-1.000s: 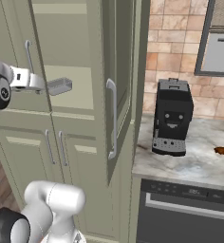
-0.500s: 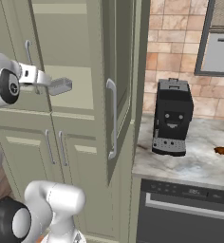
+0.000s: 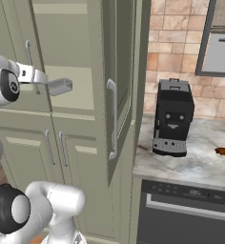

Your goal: Retrieve the tupperware from the cabinet, then place the raw meat into the tupperware to avoid contamination.

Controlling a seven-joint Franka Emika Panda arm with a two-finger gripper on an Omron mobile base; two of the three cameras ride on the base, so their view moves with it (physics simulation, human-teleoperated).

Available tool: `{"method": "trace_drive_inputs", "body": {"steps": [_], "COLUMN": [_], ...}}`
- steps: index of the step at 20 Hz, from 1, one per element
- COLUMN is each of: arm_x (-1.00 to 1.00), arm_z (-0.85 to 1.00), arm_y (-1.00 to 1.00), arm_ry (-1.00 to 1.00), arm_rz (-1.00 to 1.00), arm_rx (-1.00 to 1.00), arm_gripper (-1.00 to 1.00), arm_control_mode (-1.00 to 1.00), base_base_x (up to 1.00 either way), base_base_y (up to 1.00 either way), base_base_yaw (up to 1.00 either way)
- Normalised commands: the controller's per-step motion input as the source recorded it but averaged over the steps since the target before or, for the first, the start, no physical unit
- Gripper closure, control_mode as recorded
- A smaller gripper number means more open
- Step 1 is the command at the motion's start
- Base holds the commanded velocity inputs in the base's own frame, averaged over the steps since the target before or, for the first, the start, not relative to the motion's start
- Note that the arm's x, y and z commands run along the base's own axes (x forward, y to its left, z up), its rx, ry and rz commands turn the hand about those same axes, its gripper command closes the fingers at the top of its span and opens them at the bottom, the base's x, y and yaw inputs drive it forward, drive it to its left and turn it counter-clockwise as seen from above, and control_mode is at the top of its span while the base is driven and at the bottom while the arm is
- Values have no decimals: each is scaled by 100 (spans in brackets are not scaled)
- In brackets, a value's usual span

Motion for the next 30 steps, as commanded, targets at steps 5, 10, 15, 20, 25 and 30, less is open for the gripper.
{"method": "trace_drive_inputs", "body": {"steps": [5,10,15,20,25,30], "arm_x": [23,31,29,31,-2,-64], "arm_z": [0,0,-3,-9,-7,-24], "arm_y": [0,-24,-26,-1,9,5], "arm_ry": [1,1,0,0,5,11], "arm_rz": [1,5,3,1,-1,-5], "arm_rx": [0,0,0,0,0,5], "arm_gripper": [-100,-100,-100,100,100,100], "arm_control_mode": [-100,-100,-100,-100,-100,-100], "base_base_x": [0,0,0,0,0,0], "base_base_y": [0,0,0,0,0,0], "base_base_yaw": [0,0,0,0,0,0]}}
